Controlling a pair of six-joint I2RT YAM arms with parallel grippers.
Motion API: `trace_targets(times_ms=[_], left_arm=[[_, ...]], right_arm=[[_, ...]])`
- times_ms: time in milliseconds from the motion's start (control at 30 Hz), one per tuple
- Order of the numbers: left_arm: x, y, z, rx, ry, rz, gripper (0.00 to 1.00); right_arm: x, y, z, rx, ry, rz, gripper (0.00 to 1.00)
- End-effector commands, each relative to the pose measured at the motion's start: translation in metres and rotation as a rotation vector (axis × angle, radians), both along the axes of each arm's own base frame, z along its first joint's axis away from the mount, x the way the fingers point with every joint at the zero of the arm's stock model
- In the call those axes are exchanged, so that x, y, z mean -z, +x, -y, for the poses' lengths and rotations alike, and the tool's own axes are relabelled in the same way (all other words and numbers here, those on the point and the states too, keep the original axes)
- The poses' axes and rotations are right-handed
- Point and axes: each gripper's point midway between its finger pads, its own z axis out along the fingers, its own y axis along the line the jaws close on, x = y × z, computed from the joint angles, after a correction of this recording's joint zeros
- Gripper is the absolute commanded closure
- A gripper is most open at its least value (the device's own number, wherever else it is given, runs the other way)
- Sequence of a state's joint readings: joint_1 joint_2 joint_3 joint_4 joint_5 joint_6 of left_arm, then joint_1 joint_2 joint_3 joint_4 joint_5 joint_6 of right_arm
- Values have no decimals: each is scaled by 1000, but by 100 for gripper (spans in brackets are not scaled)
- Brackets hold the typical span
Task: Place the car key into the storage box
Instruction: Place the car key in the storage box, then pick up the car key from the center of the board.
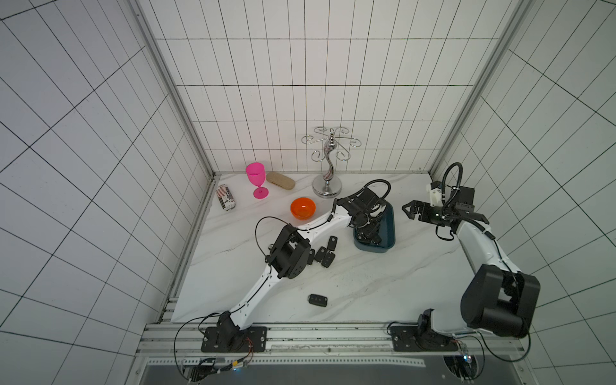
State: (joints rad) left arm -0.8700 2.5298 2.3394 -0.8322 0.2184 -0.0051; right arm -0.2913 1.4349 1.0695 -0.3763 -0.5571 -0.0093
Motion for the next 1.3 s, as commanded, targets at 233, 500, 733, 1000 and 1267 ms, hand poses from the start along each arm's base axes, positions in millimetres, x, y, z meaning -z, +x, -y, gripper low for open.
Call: trace_targets(times_ms=[233, 500, 733, 1000, 1267], left_arm=[[-207, 40, -58, -87, -215, 313, 42], [-178, 38, -236, -268, 45, 220, 42], [-107, -58, -314, -72, 253, 161, 41], [-98, -145, -332, 222, 208, 188, 42], [-83, -212, -304, 526, 137, 154, 39]], right_arm=[[7, -3, 4, 14, 22, -19, 1], [-19, -17, -80, -231, -88, 53, 1], [0, -54, -159, -527, -252, -13, 1], [18, -71, -203, -709, -387, -73, 1], [27, -86, -250, -925, -358, -132, 1]])
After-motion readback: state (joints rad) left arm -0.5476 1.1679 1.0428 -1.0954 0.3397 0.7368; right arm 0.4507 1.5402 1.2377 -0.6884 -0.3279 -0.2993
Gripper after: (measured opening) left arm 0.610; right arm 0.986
